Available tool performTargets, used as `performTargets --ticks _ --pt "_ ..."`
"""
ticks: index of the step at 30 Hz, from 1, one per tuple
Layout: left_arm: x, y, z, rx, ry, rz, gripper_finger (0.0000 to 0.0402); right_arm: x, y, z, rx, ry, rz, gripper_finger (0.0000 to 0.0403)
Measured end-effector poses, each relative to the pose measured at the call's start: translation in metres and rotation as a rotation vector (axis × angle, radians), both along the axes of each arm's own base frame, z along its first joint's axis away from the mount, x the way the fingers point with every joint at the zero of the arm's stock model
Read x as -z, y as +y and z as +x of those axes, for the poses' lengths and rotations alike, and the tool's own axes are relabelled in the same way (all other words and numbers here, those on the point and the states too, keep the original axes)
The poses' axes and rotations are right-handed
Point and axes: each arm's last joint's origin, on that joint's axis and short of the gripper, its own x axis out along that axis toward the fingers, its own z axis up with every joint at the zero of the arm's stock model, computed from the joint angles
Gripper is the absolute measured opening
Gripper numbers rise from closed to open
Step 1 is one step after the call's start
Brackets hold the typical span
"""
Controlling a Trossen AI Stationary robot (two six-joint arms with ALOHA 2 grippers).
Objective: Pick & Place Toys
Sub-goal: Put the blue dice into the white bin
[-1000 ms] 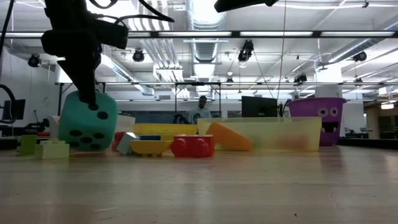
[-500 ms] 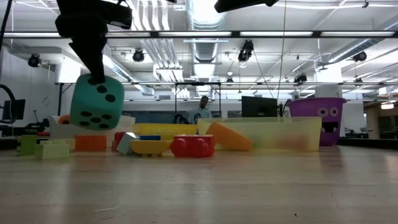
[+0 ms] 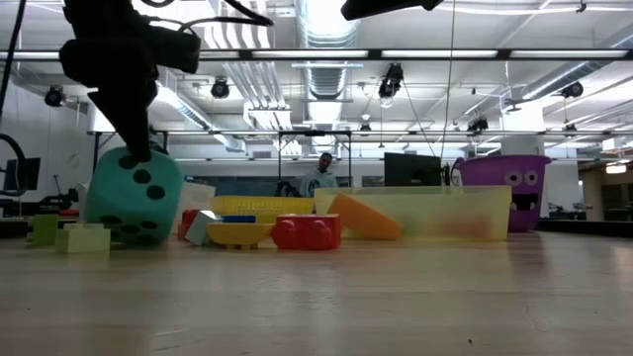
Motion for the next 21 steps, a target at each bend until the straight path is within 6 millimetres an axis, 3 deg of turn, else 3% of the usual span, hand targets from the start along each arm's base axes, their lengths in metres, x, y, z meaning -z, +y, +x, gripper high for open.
performTargets --ticks 11,14,21 --pt "0.011 -0.006 -0.001 0.058 0.003 -0.114 0.0016 0.000 0.000 0.000 0.002 -0.001 0.003 0.0331" --pt "0.013 -0.006 0.000 0.069 -0.005 -0.132 0.0060 0.000 0.000 0.000 0.002 -0.001 0.003 0.0331" --pt "0.013 -0.007 0.002 0.170 0.002 -0.117 0.0212 0.000 0.000 0.000 0.004 -0.002 0.007 0.0331"
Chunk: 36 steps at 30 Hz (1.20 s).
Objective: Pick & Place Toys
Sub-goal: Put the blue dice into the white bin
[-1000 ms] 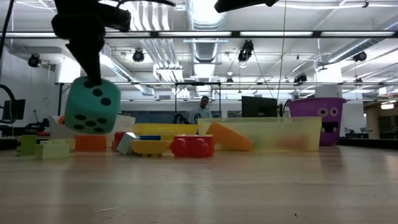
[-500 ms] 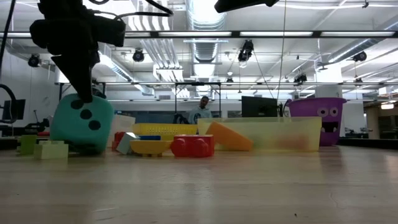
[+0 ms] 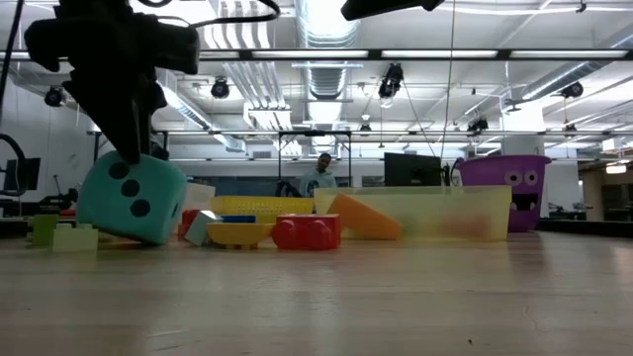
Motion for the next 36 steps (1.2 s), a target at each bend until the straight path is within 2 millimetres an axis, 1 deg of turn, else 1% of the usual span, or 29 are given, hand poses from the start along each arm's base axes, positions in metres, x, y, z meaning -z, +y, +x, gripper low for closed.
performTargets --ticks 3,5,8,11,15,26,30,36 --pt "0.0010 -0.0016 -0.0001 0.096 -0.001 0.068 0.0262 0.0000 0.0000 0.0000 0.000 0.000 0.001 0.0331" --pt "0.0013 -0.0013 -0.0002 0.130 -0.001 0.112 0.0285 0.0000 0.0000 0.0000 0.001 0.000 0.002 0.0331" --pt "0.0018 -0.0005 -0.0002 0.149 0.001 0.142 0.0306 0.0000 0.0000 0.0000 0.001 0.000 0.002 0.0331" --pt "0.0021 -0.0014 -0.0005 0.154 0.004 0.131 0.0318 0.0000 0.0000 0.0000 0.001 0.000 0.002 0.0331" --pt "0.0020 -0.0023 -0.0001 0.158 0.001 0.111 0.0325 0.0000 0.0001 -0.0001 0.001 0.000 0.002 0.0331" --pt "0.0015 -0.0031 0.0003 0.171 0.001 0.098 0.0327 0.0000 0.0002 -0.0001 0.000 0.000 0.003 0.0331" --pt "-0.0013 -0.0037 0.0015 0.132 -0.012 0.082 0.0327 0.0000 0.0003 -0.0001 -0.002 0.001 0.005 0.0331" --pt "-0.0078 -0.0030 0.0006 0.135 -0.020 0.082 0.0327 0.0003 0.0008 -0.0001 -0.018 0.009 0.017 0.0331"
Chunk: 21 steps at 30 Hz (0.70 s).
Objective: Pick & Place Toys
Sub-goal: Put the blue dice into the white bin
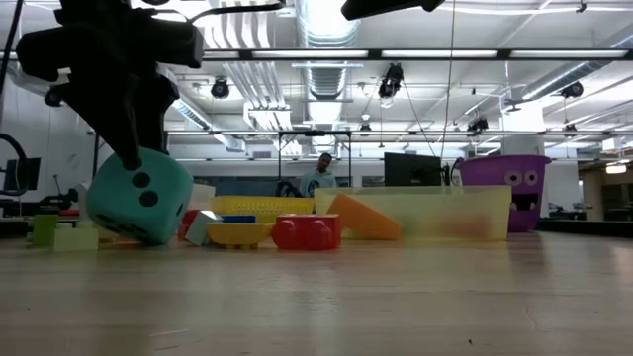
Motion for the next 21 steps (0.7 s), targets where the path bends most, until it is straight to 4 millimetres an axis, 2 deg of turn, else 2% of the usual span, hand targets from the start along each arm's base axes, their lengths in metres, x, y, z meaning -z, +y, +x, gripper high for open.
performTargets --ticks 6,17,21 --pt "-0.0065 0.0019 -0.0018 -0.049 -0.041 -0.019 0.0327 0.0000 0.0001 0.0000 -0.003 0.001 -0.001 0.0331" --pt "-0.0010 0.0027 0.0011 -0.074 -0.069 -0.088 0.0327 0.0000 0.0001 0.0000 -0.001 0.000 0.002 0.0331" --pt "-0.0013 0.0030 0.0007 -0.074 -0.066 -0.087 0.0345 0.0000 0.0001 0.0000 -0.001 0.000 0.002 0.0331"
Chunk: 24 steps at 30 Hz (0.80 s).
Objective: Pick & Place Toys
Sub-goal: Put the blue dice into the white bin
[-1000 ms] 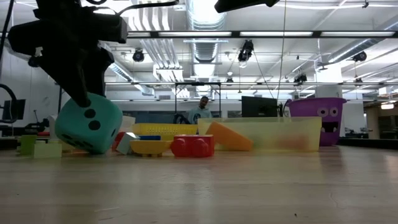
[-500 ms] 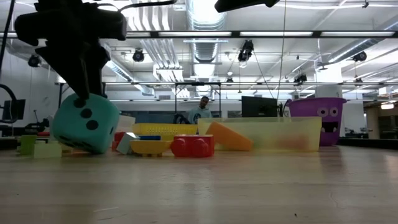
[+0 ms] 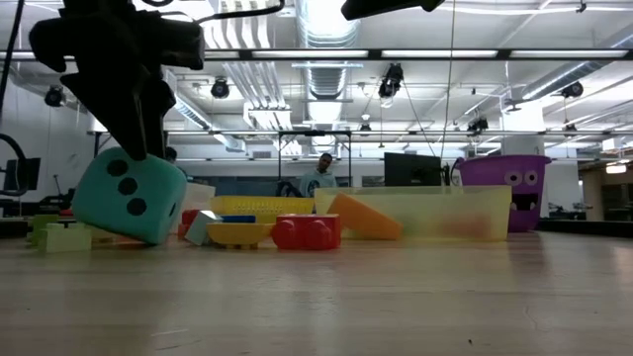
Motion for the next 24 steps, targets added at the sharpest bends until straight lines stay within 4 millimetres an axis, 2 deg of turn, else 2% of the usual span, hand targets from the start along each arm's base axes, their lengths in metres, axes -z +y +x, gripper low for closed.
performTargets --ticks 4,6,16,24 --pt "-0.0010 -0.0030 0.0009 0.094 0.010 -0.070 0.0388 0.0000 0.0000 0.0000 0.000 0.000 0.000 0.0331" --pt "-0.0020 -0.0048 0.0025 0.141 0.002 -0.105 0.0396 0.0000 0.0000 0.0000 0.000 0.000 0.000 0.0331" --pt "-0.0015 -0.0014 0.0022 0.079 0.009 -0.102 0.0349 0.0001 0.0000 0.0000 0.000 0.000 0.000 0.0331" --pt "-0.0079 0.0000 0.0024 0.067 0.015 -0.057 0.0343 0.0001 0.0000 0.0000 0.000 0.000 0.000 0.0331"
